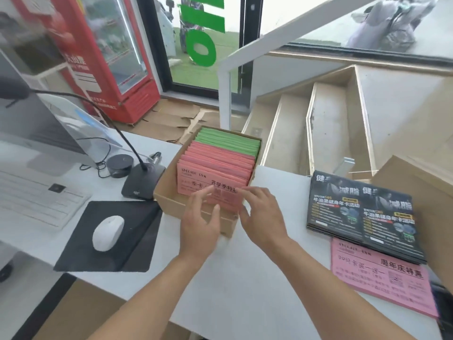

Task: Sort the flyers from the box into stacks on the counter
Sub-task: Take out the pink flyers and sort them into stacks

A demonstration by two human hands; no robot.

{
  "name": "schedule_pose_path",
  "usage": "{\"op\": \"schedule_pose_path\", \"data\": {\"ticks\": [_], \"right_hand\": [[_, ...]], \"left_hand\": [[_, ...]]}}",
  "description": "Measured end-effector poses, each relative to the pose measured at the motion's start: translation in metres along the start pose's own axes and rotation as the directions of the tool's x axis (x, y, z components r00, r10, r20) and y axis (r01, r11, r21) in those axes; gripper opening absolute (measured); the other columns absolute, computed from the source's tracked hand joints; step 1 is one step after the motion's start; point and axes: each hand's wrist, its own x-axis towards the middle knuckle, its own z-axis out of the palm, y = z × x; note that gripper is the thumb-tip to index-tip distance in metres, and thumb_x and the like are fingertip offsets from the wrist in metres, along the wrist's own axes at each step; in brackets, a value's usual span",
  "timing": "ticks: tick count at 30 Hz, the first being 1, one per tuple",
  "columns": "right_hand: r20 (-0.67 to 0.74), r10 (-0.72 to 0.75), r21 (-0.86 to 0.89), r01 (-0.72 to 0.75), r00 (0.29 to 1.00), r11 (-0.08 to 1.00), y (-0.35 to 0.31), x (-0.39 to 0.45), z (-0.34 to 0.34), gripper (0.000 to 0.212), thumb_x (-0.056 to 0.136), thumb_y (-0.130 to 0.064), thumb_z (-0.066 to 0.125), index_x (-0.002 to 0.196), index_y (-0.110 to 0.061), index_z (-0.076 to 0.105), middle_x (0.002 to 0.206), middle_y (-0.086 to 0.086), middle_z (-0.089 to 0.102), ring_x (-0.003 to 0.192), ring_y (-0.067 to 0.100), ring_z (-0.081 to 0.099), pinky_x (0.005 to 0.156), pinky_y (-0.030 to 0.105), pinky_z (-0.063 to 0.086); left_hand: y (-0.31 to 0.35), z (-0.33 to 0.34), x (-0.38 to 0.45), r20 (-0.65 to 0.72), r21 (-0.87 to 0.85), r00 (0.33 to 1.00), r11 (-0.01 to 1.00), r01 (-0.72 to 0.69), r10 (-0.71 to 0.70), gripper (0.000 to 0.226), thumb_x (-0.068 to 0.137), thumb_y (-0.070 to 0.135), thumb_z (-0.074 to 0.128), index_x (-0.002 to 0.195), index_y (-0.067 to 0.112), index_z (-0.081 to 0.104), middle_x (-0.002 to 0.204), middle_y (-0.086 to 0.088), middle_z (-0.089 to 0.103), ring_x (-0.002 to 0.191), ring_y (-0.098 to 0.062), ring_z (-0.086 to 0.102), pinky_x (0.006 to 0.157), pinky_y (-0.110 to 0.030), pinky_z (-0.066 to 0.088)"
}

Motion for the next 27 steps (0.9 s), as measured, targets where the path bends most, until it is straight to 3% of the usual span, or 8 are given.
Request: {"op": "schedule_pose_path", "data": {"ticks": [4,8,11,13,20,27], "right_hand": [[0.166,-0.005,-0.216,0.041,0.986,0.976,-0.034,0.053,0.027,0.053,0.098,-0.022,0.053,0.151,-0.019,0.045,0.147,0.0,0.051,0.132,0.026,0.044,0.112,0.038,0.033],[0.211,0.141,-0.385,-0.051,0.967,0.922,-0.046,0.072,0.049,0.065,0.097,-0.027,0.052,0.158,-0.016,0.029,0.155,0.004,0.039,0.139,0.028,0.037,0.114,0.042,0.03],[0.172,0.175,-0.448,-0.081,0.969,0.89,-0.048,0.068,0.058,0.064,0.096,-0.028,0.051,0.156,-0.015,0.033,0.159,0.002,0.037,0.142,0.025,0.035,0.116,0.041,0.028],[0.132,0.16,-0.453,-0.084,0.978,0.888,-0.046,0.065,0.061,0.06,0.095,-0.027,0.054,0.153,-0.017,0.041,0.157,0.002,0.043,0.14,0.024,0.04,0.115,0.04,0.031],[0.051,0.135,-0.478,-0.095,0.989,0.873,-0.047,0.06,0.067,0.054,0.091,-0.022,0.061,0.144,-0.015,0.055,0.148,0.005,0.055,0.136,0.028,0.051,0.113,0.043,0.042],[0.03,0.149,-0.467,-0.118,0.988,0.876,-0.05,0.06,0.066,0.052,0.092,-0.024,0.059,0.143,-0.019,0.055,0.145,0.003,0.056,0.132,0.025,0.05,0.113,0.04,0.036]], "left_hand": [[-0.035,-0.036,0.056,0.012,0.164,0.997,0.983,-0.081,0.08,0.046,0.089,0.005,0.071,0.129,0.023,0.059,0.123,0.01,0.062,0.121,-0.01,0.054,0.11,-0.032,0.042],[-0.067,-0.052,0.113,0.205,0.36,0.968,0.908,-0.214,0.146,0.051,0.086,0.011,0.074,0.134,0.019,0.058,0.135,0.003,0.06,0.133,-0.014,0.046,0.117,-0.028,0.03],[-0.085,-0.05,0.136,0.381,0.437,0.915,0.846,-0.307,0.135,0.06,0.089,0.022,0.072,0.145,0.02,0.051,0.15,0.003,0.05,0.147,-0.016,0.032,0.125,-0.037,0.02],[-0.088,-0.047,0.137,0.425,0.468,0.901,0.829,-0.307,0.094,0.066,0.092,0.033,0.067,0.152,0.024,0.042,0.157,0.007,0.042,0.151,-0.013,0.024,0.127,-0.04,0.016],[-0.087,-0.047,0.134,0.374,0.485,0.924,0.832,-0.27,0.082,0.055,0.092,0.036,0.066,0.144,0.025,0.053,0.155,0.006,0.044,0.15,-0.015,0.028,0.125,-0.04,0.021],[-0.089,-0.047,0.135,0.395,0.494,0.916,0.825,-0.274,0.067,0.055,0.092,0.039,0.066,0.143,0.024,0.052,0.155,0.008,0.043,0.15,-0.014,0.026,0.123,-0.04,0.023]]}}
